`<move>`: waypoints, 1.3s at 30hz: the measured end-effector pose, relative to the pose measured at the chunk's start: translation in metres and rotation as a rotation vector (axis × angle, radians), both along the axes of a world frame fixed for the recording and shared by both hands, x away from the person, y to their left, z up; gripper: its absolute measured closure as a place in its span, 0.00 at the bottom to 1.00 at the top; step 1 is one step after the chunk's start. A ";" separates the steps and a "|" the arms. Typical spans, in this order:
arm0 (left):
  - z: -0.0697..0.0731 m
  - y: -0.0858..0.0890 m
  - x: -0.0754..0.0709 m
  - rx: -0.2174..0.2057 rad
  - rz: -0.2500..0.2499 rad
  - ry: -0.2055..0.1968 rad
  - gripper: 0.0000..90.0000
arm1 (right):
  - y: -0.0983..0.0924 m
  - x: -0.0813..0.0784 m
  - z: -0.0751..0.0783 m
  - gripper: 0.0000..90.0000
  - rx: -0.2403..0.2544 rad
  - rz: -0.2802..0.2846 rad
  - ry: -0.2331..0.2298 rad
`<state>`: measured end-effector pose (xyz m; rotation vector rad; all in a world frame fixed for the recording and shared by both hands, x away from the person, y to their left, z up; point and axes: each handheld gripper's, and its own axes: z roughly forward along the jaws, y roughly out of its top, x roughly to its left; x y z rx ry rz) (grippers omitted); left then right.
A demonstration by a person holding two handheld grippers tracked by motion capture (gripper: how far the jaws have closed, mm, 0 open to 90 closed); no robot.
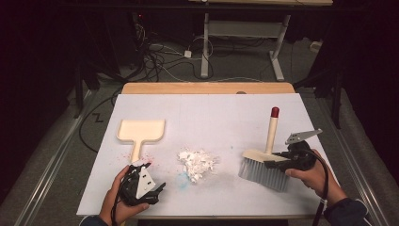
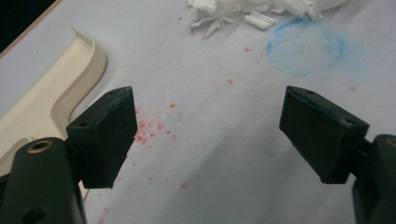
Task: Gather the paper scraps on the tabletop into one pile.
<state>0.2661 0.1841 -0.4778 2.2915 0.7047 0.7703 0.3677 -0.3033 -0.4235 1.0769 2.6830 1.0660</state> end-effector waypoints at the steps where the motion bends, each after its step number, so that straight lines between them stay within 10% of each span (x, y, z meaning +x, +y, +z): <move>1: 0.000 0.000 0.000 -0.001 0.001 0.002 0.20 | -0.001 0.004 -0.001 0.61 -0.010 -0.001 0.000; 16: -0.003 -0.005 0.001 0.033 -0.023 0.022 0.21 | -0.011 0.064 0.003 0.50 -0.114 0.077 0.101; 18: -0.004 -0.005 0.000 0.034 -0.026 0.024 0.21 | -0.010 0.069 0.004 0.56 -0.207 0.040 0.062; 22: -0.003 -0.003 0.000 0.029 -0.020 0.021 0.21 | -0.011 0.069 0.007 0.48 -0.243 -0.037 -0.005; 29: -0.001 -0.001 -0.002 0.017 -0.006 0.009 0.21 | -0.006 0.049 0.019 0.37 -0.143 -0.126 -0.248; 39: 0.001 -0.003 0.003 -0.001 -0.007 0.006 0.20 | 0.004 -0.020 0.021 0.29 -0.080 -0.251 -0.554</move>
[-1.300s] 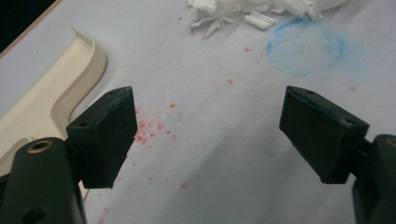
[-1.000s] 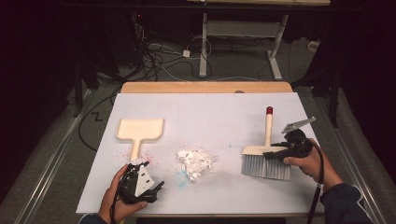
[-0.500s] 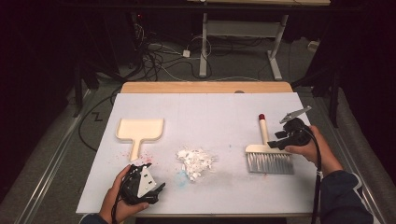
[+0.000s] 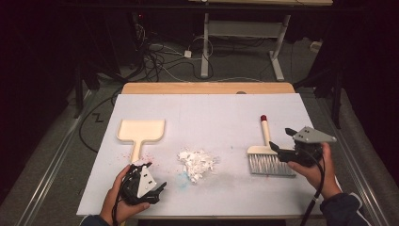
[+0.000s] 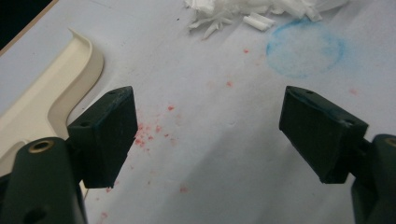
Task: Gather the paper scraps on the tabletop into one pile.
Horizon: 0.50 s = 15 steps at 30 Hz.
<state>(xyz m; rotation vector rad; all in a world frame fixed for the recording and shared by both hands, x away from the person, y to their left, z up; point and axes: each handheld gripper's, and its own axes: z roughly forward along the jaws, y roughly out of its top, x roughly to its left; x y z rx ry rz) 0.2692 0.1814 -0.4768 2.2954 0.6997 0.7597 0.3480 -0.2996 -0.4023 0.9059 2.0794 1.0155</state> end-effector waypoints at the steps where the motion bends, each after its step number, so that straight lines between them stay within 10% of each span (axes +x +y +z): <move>1: 0.000 0.000 0.000 -0.002 0.000 0.001 0.20 | -0.001 -0.006 -0.002 0.29 0.009 -0.007 0.000; 10: 0.000 -0.003 0.001 0.000 -0.006 0.007 0.20 | -0.008 -0.051 -0.025 0.24 0.085 -0.021 -0.048; 15: -0.001 -0.004 -0.002 0.008 -0.012 0.001 0.19 | -0.003 -0.067 -0.034 0.19 0.046 0.014 -0.071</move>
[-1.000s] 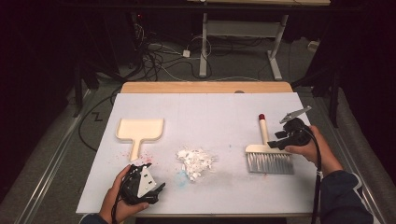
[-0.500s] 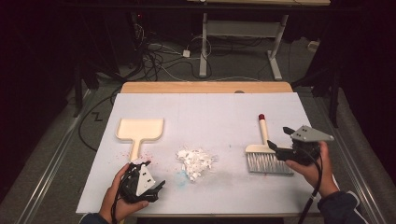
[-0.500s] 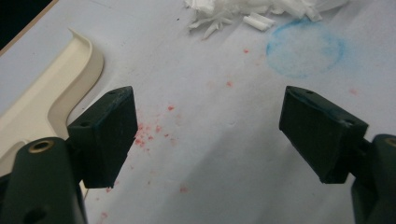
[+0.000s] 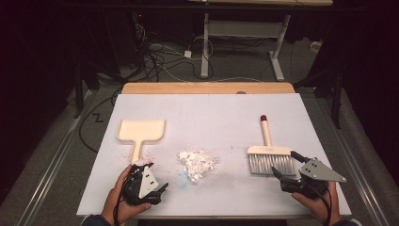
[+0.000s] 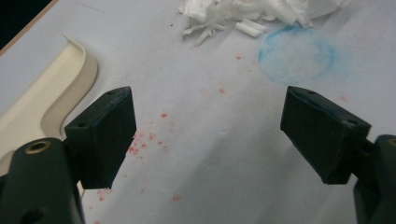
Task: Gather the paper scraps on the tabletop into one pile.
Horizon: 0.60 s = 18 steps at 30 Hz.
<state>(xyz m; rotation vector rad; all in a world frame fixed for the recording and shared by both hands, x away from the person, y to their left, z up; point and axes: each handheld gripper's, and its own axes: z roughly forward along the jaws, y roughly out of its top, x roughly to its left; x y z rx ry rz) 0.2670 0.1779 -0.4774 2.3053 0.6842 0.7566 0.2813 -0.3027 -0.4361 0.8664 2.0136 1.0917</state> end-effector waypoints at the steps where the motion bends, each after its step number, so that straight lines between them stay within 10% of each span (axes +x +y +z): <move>1: 0.000 0.000 0.000 -0.003 0.000 0.002 0.19 | 0.001 -0.001 0.000 0.19 -0.007 -0.001 -0.008; 18: -0.001 0.000 0.000 0.005 -0.003 0.002 0.19 | 0.005 0.002 0.000 0.20 -0.028 0.000 -0.014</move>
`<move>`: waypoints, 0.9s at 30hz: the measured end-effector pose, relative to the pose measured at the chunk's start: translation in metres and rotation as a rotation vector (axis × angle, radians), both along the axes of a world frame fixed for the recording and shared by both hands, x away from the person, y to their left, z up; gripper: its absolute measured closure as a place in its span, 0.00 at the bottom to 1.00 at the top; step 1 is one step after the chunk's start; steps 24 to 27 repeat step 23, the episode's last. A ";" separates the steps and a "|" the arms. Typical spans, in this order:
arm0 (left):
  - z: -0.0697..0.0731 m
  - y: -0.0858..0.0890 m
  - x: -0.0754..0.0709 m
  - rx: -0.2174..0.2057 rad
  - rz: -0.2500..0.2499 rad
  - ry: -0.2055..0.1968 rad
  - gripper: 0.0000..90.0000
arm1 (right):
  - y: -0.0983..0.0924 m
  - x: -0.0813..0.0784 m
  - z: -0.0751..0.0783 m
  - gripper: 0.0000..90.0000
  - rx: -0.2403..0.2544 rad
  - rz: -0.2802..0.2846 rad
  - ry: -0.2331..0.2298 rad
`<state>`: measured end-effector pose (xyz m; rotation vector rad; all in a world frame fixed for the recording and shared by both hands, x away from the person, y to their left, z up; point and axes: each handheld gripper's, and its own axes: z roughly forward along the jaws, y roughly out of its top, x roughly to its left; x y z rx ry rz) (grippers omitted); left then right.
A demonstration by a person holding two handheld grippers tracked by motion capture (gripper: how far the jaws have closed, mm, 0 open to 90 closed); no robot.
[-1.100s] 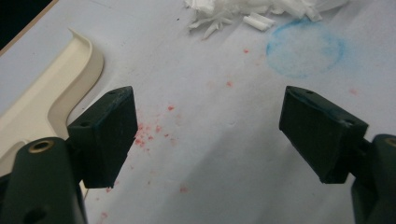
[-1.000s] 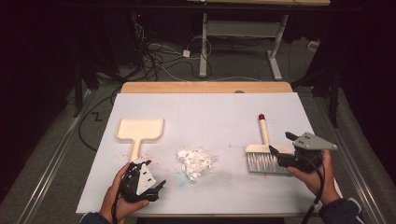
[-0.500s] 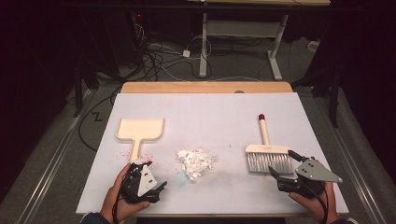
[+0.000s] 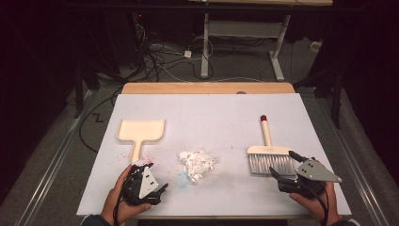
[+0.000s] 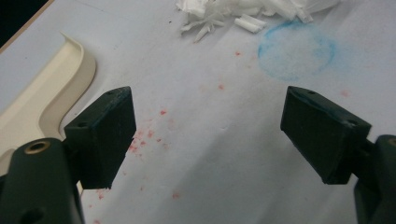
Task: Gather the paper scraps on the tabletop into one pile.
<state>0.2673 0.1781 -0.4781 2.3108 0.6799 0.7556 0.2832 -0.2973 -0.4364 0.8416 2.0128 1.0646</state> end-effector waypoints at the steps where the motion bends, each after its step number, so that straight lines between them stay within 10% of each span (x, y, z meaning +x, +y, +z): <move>1: 0.000 0.000 0.000 0.000 -0.001 0.000 0.19 | 0.000 0.000 0.000 0.20 0.003 0.001 0.001; 27: -0.001 -0.002 0.003 0.007 -0.004 0.007 0.19 | 0.000 0.001 0.000 0.20 0.010 0.000 -0.004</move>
